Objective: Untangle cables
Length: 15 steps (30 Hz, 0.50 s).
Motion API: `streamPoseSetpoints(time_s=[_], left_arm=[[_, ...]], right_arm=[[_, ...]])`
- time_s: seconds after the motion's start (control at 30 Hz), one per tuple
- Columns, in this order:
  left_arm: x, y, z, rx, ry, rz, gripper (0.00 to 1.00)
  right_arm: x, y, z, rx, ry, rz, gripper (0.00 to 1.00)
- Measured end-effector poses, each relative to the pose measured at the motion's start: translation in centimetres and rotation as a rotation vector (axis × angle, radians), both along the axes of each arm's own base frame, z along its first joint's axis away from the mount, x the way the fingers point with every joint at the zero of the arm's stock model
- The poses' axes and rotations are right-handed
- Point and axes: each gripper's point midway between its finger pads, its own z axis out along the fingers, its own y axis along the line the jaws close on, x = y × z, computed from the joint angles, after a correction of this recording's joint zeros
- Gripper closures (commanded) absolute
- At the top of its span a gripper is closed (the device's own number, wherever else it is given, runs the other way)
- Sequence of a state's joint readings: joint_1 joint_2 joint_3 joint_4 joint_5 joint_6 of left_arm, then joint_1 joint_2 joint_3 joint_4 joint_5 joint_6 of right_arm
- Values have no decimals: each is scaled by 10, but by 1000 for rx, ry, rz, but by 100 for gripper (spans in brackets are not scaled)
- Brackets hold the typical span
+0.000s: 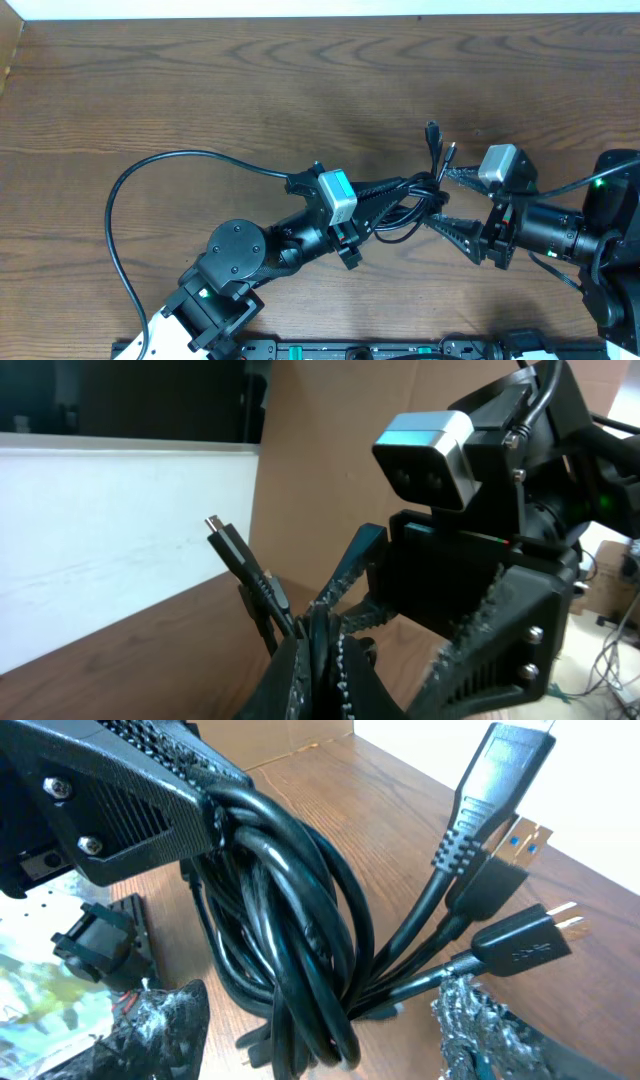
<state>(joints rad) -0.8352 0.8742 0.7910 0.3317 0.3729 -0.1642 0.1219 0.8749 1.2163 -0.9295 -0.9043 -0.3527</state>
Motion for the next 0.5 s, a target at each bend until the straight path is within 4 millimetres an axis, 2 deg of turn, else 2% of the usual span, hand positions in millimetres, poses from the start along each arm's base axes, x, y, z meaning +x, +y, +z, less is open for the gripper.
streamPoseSetpoints(time_s=[0.03,0.07,0.1,0.13,0.17,0.5], left_arm=[[-1,0,0,0,-1,-5,93],[-2,-1,0,-1,-2,-12,93],[-3,-1,0,-1,0,-16,93],[-3,-1,0,-2,0,-19,92],[-3,-1,1,-5,1,-21,93],[-4,1,14,-62,1,-22,93]], right_arm=[[0,0,1,2,-3,0,51],[0,0,1,1,-8,1,63],[0,0,1,1,-10,3,77],[0,0,2,2,-11,5,95],[-1,1,2,5,-7,8,99],[-3,1,3,9,-12,10,99]])
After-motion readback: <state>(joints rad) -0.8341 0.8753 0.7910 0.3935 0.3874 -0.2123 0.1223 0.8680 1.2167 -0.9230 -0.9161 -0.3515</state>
